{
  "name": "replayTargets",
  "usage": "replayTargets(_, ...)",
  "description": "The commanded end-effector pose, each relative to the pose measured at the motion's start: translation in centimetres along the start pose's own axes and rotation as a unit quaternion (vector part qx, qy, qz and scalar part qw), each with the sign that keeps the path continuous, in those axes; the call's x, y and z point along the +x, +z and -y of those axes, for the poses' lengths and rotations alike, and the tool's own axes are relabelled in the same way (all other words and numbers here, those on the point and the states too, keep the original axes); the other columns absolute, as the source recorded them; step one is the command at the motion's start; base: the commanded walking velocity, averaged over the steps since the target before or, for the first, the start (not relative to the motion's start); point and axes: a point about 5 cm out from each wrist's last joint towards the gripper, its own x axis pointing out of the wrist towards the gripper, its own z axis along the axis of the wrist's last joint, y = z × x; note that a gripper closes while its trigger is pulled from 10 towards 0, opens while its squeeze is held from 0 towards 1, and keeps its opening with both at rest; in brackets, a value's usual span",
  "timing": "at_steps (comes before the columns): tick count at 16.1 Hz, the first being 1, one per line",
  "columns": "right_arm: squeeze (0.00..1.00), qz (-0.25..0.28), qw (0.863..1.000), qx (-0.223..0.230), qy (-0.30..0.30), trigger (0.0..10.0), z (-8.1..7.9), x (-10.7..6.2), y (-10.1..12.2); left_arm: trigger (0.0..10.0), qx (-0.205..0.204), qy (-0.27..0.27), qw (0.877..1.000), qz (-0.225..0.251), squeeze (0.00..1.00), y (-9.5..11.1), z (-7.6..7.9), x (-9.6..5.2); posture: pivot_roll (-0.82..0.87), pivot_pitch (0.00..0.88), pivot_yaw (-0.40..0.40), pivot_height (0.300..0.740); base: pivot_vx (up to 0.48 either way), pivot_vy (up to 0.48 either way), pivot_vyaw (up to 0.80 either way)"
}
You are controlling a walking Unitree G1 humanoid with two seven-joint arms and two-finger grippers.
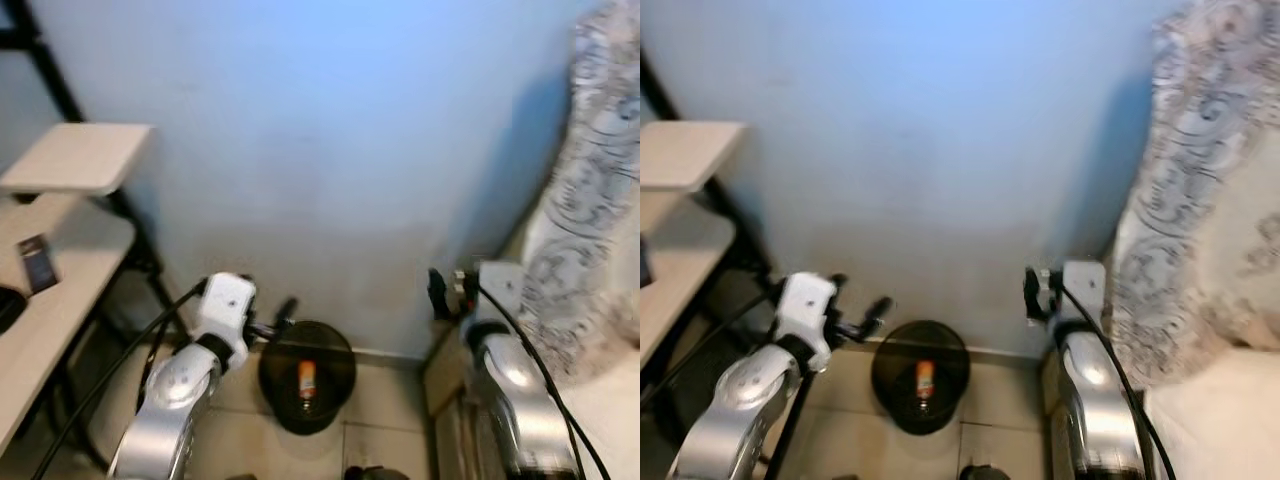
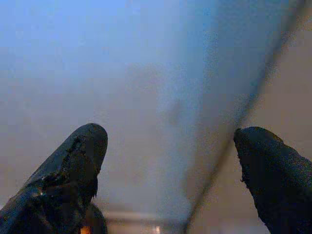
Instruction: Clean up the room
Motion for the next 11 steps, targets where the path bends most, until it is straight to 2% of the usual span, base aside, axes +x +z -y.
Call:
replayTargets(1,1.0,0.004,1.0,-0.008,0.003,10.0,-0.6,-0.2,0.8,10.0,-0.002,0.024,1.0,0.002,0.0,-0.1,-0.8,-0.3,0.06,0.0,0.02,0.74,0.0,0.0,-0.74)
replayTargets(2,1.0,-0.004,1.0,-0.015,-0.003,10.0,-0.7,-0.5,0.8,10.0,0.039,0.054,0.998,0.003,0.0,-0.2,-1.5,-0.4,0.07,0.0,0.01,0.74,0.0,0.0,-0.74)
replayTargets(4,1.0,-0.01,1.0,-0.012,-0.013,10.0,-0.8,-1.0,1.0,10.0,0.023,0.072,0.997,0.01,0.0,0.0,-1.6,-0.7,0.07,0.0,0.013,0.74,0.0,0.0,-0.75)
replayTargets(6,1.0,-0.018,1.0,-0.008,-0.014,10.0,-0.9,-1.5,1.0,10.0,0.03,0.071,0.997,0.013,0.0,0.0,-1.4,-0.9,0.09,0.0,-0.003,0.74,0.0,0.0,-0.75)
replayTargets(8,1.0,-0.043,0.999,0.009,-0.027,10.0,-0.7,-2.0,0.4,10.0,0.016,0.06,0.998,-0.028,0.0,-0.8,-1.1,-1.2,0.08,0.0,0.014,0.74,0.0,0.0,-0.74)
replayTargets(11,1.0,-0.044,0.999,-0.003,-0.026,10.0,-1.0,-2.0,0.4,10.0,0.007,0.059,0.998,-0.018,0.0,-0.7,-0.7,-1.4,0.08,0.0,0.035,0.74,0.0,0.0,-0.75)
